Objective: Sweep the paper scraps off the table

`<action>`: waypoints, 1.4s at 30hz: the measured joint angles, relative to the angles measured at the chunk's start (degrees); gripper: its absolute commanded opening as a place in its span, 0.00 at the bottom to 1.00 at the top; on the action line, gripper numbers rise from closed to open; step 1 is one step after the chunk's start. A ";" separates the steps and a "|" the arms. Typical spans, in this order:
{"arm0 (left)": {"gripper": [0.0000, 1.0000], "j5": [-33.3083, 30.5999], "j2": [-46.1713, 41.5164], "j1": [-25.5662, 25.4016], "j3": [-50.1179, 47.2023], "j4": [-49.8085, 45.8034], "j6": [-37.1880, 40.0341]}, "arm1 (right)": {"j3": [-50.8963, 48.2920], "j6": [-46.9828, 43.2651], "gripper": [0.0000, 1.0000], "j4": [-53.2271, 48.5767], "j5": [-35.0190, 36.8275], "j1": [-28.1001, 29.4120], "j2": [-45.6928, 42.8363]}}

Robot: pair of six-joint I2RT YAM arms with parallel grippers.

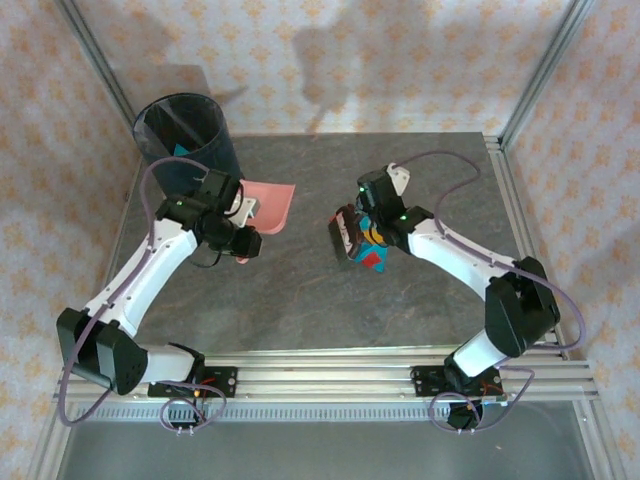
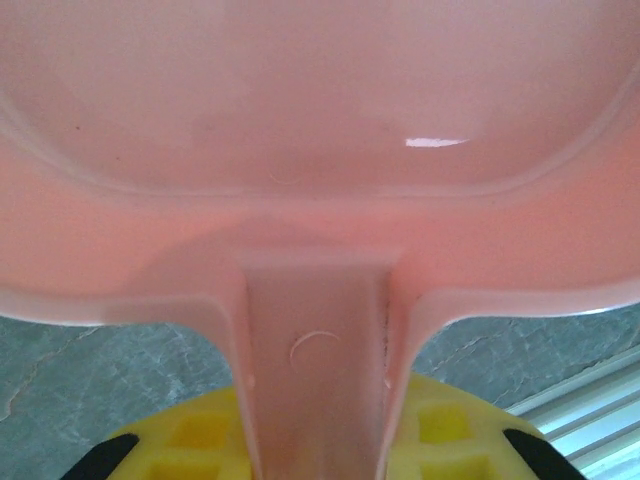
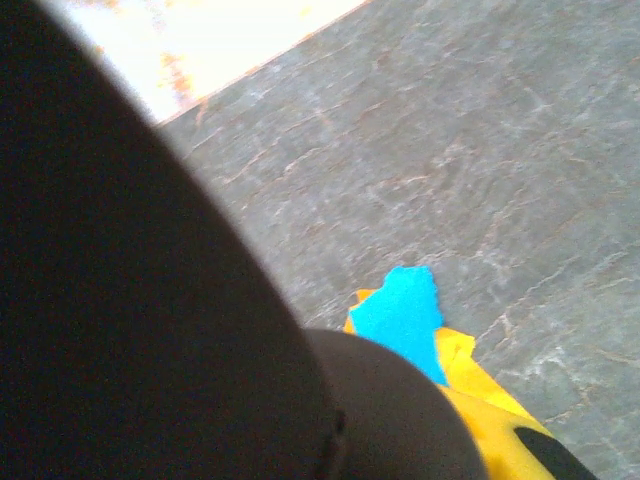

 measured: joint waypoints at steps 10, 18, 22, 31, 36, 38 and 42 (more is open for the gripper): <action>0.00 -4.11 4.24 -5.86 1.05 -3.37 1.49 | -0.11 -4.22 0.00 -2.71 0.98 0.02 -7.93; 0.00 -5.84 8.55 -13.20 1.07 -4.70 2.56 | -1.31 -11.10 0.00 -9.22 10.67 -0.02 -16.46; 0.00 -6.62 11.37 -17.44 1.07 -5.18 3.63 | -4.28 -15.10 0.00 -13.16 15.17 -0.02 -21.55; 0.00 -9.14 18.67 -23.50 1.36 -6.80 6.84 | -10.64 -21.35 0.00 -16.85 21.07 -0.02 -27.67; 0.00 -9.20 21.84 -24.65 2.51 -7.52 8.39 | -12.55 -22.75 0.00 -16.83 20.70 -0.02 -27.47; 0.00 -9.20 22.75 -24.65 2.97 -7.78 8.85 | -12.55 -23.08 0.00 -16.28 20.26 -0.02 -26.84; 0.00 -8.98 24.61 -24.61 4.04 -8.09 9.92 | -12.55 -23.23 0.00 -14.99 18.88 -0.02 -24.70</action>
